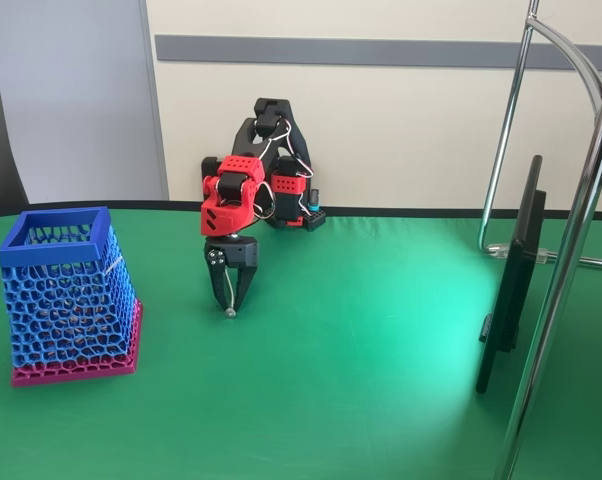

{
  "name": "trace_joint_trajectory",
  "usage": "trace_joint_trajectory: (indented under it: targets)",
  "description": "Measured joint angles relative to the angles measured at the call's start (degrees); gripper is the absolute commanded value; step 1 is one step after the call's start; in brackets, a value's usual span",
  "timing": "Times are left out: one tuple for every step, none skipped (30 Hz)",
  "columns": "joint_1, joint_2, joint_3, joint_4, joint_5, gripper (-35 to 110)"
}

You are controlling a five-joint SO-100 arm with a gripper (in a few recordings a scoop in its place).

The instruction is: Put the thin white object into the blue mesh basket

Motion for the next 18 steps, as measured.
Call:
trace_joint_trajectory:
  targets:
    - [0.0,-0.4,-0.4,0.6,0.0,11]
    - [0.0,-0.5,-0.6,0.9,0.1,11]
    - [0.0,-0.5,-0.8,1.0,0.1,11]
    - [0.0,-0.5,-1.0,1.1,0.1,11]
    - [0.0,-0.5,-1.0,1.1,0.0,11]
    - [0.0,-0.5,-1.1,1.1,0.0,10]
    - [0.0,-0.5,-1.1,1.1,0.0,10]
    - [0.0,-0.5,-1.1,1.1,0.0,10]
    - [0.0,-0.5,-1.1,1.1,0.0,10]
    - [0.0,-0.5,-1.1,1.1,0.0,10]
    - [0.0,-0.5,-1.1,1.1,0.0,10]
    - [0.0,-0.5,-1.1,1.1,0.0,10]
    - [0.1,-0.5,-1.1,1.1,0.0,9]
    - [0.1,-0.5,-1.1,1.1,0.0,9]
    - [0.2,-0.5,-1.1,1.1,0.0,9]
    - [0.3,-0.5,-1.1,1.1,0.0,9]
    - [0.4,-0.5,-1.1,1.1,0.0,9]
    - [0.4,-0.5,-1.1,1.1,0.0,9]
